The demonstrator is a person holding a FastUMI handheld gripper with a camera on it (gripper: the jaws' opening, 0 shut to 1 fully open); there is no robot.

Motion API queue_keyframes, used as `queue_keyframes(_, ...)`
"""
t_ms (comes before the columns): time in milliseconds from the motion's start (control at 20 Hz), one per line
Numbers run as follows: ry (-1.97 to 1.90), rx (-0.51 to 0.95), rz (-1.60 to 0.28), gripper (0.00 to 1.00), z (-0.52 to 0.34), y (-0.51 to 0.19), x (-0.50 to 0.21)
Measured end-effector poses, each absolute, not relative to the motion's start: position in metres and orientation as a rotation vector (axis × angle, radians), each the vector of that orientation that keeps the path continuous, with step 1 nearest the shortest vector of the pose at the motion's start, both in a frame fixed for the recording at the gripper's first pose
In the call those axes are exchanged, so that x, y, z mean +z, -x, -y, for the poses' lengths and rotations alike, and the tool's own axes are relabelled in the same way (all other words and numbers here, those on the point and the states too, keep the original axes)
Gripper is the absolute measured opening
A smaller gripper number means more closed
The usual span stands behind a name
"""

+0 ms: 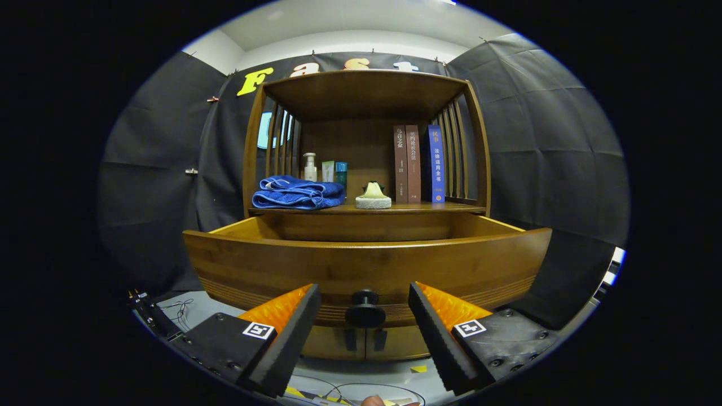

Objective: Pull open the drawer, take out the items inside it, and place them on the countertop above the cabinet.

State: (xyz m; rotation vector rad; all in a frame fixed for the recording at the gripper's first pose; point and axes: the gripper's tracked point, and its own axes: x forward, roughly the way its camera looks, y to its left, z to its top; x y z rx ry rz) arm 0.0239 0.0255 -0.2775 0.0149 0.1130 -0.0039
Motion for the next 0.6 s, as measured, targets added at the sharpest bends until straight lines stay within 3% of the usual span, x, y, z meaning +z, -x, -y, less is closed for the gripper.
queue_keyframes(600,-0.014,-0.025,-0.094,0.97,-0.025,-0.053,-0.295)
